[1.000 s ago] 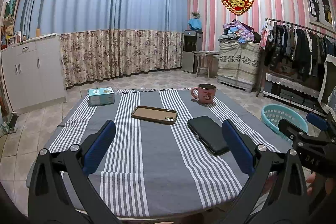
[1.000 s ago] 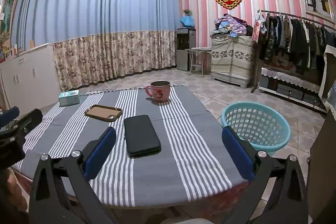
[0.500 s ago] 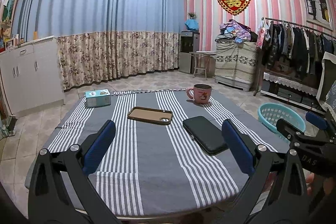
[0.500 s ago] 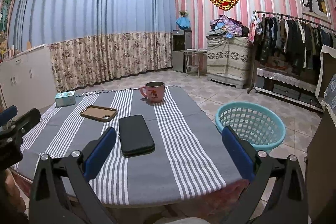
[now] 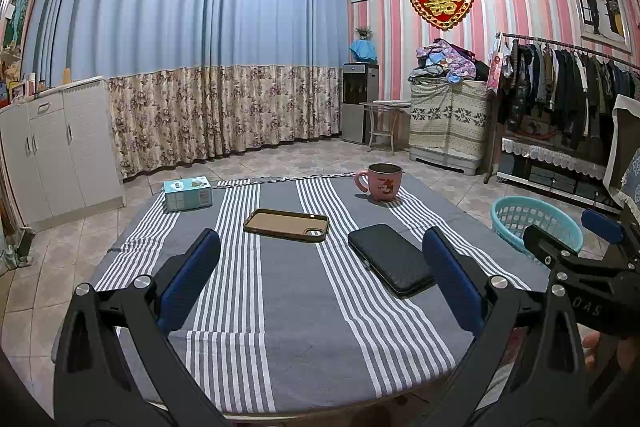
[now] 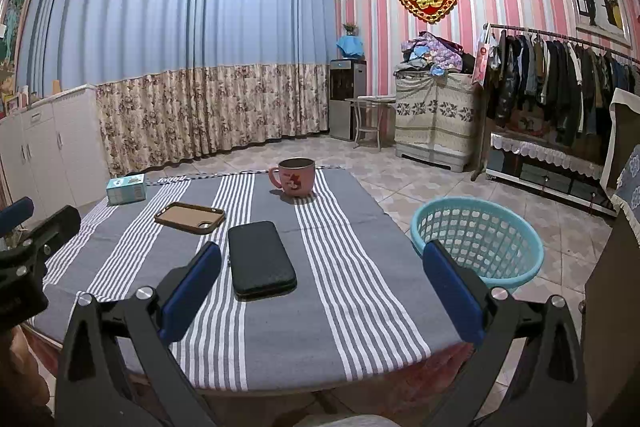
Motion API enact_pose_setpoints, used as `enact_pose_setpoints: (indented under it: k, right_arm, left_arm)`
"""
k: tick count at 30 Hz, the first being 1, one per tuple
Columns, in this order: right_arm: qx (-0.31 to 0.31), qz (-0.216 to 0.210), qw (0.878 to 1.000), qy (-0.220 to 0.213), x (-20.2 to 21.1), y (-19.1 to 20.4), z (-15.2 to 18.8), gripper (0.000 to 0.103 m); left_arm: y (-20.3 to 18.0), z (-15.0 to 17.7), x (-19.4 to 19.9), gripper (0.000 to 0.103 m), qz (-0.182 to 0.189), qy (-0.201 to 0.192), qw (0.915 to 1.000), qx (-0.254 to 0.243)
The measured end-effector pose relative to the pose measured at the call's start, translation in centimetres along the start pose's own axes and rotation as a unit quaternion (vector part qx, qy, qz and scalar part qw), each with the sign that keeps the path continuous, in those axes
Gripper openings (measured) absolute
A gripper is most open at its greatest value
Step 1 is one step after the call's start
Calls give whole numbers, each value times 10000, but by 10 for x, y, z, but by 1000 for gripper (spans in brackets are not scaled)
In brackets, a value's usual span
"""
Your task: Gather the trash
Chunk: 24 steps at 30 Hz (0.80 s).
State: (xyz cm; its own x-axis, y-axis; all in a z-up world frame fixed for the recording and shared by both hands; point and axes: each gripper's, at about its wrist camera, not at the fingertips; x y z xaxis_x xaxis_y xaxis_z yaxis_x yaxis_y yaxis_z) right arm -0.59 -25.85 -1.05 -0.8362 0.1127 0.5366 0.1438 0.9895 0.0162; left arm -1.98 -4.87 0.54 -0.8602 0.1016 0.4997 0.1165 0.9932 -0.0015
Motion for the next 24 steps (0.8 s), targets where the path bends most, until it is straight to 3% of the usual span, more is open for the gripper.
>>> enact_pose_setpoints:
  k: [24]
  right_arm:
    - [5, -26, 10000, 8, 0, 1, 1, 98]
  left_arm:
    - [-1, 0, 1, 98, -11, -4, 10000, -4]
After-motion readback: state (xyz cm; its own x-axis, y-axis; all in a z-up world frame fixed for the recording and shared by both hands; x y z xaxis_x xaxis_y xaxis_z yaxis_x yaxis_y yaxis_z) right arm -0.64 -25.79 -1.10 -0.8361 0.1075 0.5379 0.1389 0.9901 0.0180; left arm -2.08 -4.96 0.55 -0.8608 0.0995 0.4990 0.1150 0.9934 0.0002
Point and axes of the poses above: each gripper's, at about its wrist camera, not at the fingertips, and x roughly against the way its jaws point, y to its left, z to its underside, and after that the axes turned 12 degrees about y, right-handed
